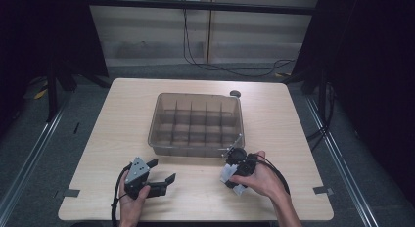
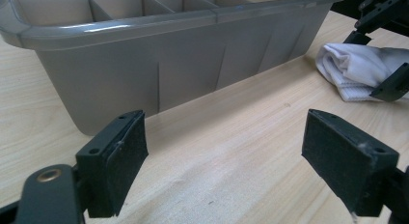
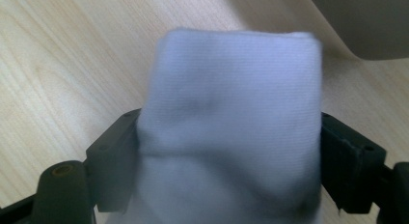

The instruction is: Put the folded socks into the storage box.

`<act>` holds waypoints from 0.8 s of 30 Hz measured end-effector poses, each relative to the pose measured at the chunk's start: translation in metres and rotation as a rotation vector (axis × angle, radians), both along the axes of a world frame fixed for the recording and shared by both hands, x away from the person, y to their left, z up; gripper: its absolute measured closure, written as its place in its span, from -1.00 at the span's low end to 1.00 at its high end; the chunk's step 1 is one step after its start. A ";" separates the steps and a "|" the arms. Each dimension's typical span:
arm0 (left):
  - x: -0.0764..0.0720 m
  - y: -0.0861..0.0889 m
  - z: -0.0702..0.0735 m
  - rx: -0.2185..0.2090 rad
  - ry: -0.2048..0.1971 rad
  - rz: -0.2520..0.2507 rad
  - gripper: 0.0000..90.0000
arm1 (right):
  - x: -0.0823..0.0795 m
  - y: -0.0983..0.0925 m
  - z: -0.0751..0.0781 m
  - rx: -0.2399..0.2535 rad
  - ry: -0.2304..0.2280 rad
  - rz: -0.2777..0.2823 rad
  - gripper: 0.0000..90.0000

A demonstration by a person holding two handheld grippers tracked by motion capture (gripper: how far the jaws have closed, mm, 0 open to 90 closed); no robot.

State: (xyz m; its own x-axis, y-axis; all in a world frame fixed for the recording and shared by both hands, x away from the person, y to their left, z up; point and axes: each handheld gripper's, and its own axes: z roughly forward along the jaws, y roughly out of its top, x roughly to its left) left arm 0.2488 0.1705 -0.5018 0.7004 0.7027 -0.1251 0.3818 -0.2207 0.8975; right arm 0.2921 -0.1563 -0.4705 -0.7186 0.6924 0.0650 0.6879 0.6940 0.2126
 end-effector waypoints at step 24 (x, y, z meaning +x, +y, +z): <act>-0.001 0.000 0.000 -0.001 -0.006 0.006 -0.65 | 0.001 -0.006 0.002 -0.067 0.013 -0.038 0.09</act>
State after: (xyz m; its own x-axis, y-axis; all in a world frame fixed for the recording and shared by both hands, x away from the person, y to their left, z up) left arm 0.2479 0.1705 -0.5018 0.6967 0.7070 -0.1217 0.3781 -0.2177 0.8998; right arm 0.2927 -0.1621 -0.4682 -0.6912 0.7221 0.0267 0.7163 0.6798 0.1572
